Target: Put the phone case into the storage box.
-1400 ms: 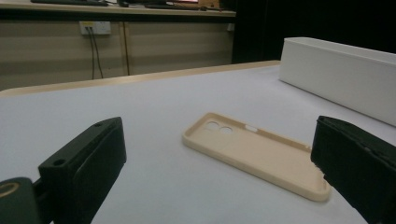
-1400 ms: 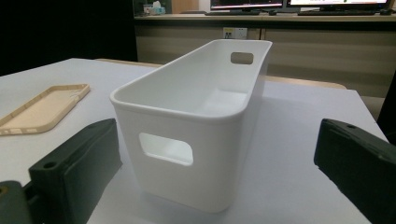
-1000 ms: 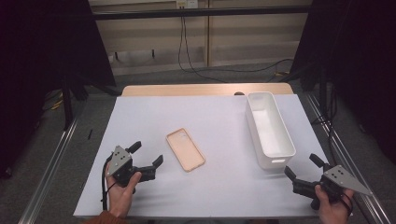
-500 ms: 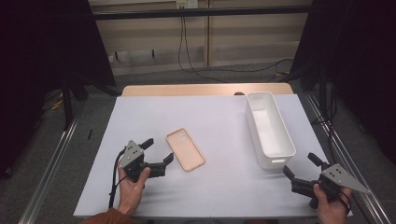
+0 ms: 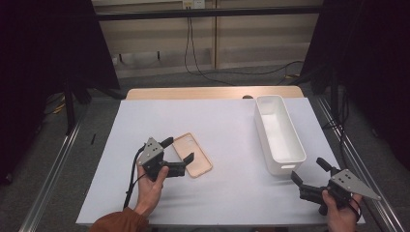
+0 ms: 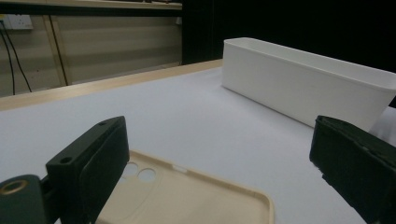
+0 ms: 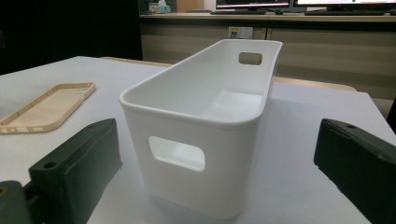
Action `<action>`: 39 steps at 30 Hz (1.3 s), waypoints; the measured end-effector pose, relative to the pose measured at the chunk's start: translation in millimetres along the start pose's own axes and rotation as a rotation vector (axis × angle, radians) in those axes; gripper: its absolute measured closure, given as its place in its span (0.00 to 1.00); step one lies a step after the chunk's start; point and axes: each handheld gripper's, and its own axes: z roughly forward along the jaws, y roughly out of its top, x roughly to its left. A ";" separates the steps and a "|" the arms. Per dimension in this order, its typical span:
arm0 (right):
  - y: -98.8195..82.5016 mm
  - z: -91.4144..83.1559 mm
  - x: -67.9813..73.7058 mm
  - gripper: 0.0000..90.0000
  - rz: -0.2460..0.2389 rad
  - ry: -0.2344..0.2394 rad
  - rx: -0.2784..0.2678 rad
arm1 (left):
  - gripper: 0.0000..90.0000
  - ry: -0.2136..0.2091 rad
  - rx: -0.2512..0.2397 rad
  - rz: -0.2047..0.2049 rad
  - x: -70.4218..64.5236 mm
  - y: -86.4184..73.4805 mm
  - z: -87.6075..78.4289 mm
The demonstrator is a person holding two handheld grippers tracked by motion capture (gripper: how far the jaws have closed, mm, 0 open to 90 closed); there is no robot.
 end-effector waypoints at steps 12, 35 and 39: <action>-0.2 1.7 -0.4 0.00 -0.005 0.012 0.003 | 0.03 -0.042 -0.019 0.057 -4.9 6.7 20.3; -0.7 0.9 -0.6 0.00 -0.007 0.011 0.005 | 0.13 -0.090 0.004 0.077 -5.8 21.3 63.0; -0.8 0.6 -0.5 0.00 -0.007 0.012 0.006 | 0.19 -0.098 0.010 0.084 -7.8 23.0 69.1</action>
